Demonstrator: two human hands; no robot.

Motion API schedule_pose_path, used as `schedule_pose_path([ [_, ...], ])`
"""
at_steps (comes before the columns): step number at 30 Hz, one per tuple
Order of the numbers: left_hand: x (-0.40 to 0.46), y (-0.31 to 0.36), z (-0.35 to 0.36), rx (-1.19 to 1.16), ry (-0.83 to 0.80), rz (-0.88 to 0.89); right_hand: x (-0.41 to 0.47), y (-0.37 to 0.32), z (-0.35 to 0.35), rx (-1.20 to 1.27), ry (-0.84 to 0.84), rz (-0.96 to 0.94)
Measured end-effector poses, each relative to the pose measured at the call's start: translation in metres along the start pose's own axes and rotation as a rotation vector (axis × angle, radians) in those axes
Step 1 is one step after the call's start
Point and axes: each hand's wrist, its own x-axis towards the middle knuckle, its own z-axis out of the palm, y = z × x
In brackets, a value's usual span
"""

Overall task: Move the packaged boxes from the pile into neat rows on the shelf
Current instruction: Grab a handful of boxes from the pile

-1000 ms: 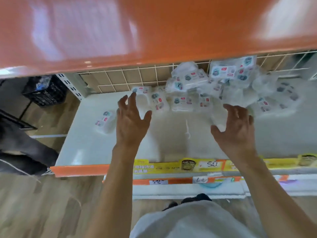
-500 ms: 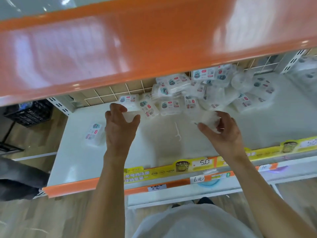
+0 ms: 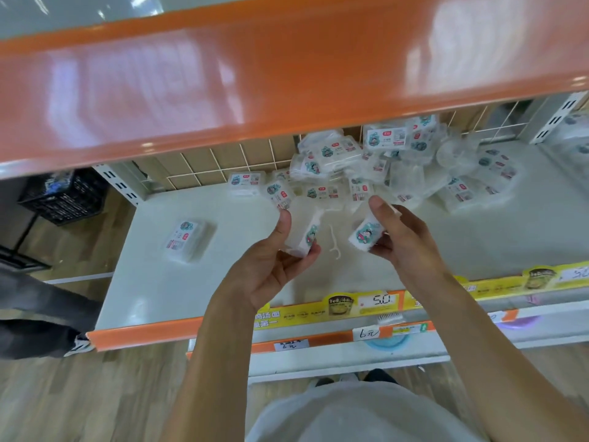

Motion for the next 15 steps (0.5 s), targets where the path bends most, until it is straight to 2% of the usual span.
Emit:
schedule_pose_path([
  [4,0.001,0.002,0.002,0.035,-0.107,-0.035,-0.004,-0.001,0.004,-0.123,0.041,-0.009],
  [8,0.007,0.001,0.01,0.01,-0.206,-0.067,-0.007,-0.006,0.005,0.032,0.016,0.065],
  [15,0.023,-0.01,0.024,0.139,-0.205,0.022,-0.005,-0.007,0.0,0.167,0.022,0.172],
])
